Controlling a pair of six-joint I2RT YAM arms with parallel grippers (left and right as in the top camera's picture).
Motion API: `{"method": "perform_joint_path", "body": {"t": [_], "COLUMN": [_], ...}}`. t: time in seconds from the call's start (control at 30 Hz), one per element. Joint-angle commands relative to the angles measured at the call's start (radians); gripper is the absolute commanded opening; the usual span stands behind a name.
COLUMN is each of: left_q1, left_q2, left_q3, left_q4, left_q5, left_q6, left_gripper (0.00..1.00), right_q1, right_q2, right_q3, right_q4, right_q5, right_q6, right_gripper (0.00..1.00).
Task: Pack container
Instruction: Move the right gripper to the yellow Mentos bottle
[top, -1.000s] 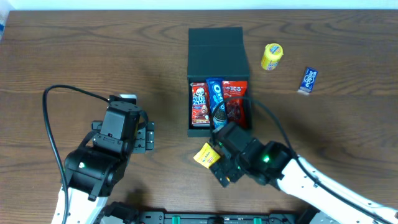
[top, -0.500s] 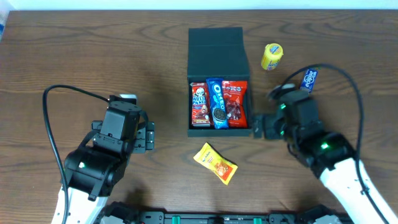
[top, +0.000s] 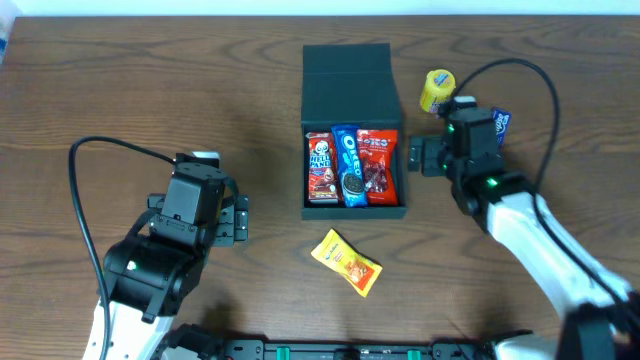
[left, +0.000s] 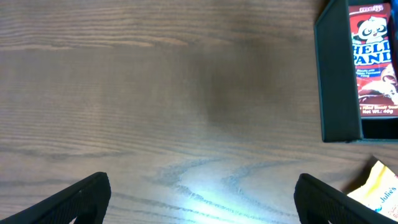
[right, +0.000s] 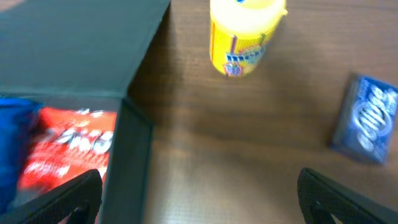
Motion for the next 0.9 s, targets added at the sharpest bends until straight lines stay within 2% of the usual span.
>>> {"method": "perform_joint_path", "body": {"t": [0.0, 0.13, 0.4, 0.87], "left_q1": [0.004, 0.004, 0.004, 0.004], "left_q2": [0.001, 0.001, 0.001, 0.001], "left_q3": [-0.002, -0.002, -0.002, -0.002], "left_q4": [-0.003, -0.004, -0.004, -0.004], "left_q5": [0.000, 0.000, 0.000, 0.000], "left_q6": [0.006, 0.006, 0.006, 0.006], "left_gripper": [0.95, 0.95, 0.95, 0.95], "right_q1": [-0.006, -0.018, -0.066, -0.091], "right_q2": [0.089, 0.192, 0.291, 0.319], "right_q3": [0.007, 0.007, 0.007, 0.009], "right_q4": [0.080, 0.183, 0.284, 0.472], "right_q5": [0.034, 0.114, 0.117, 0.105], "right_q6": [-0.054, -0.054, -0.054, -0.054], "right_gripper": [0.99, 0.99, 0.99, 0.99]}}
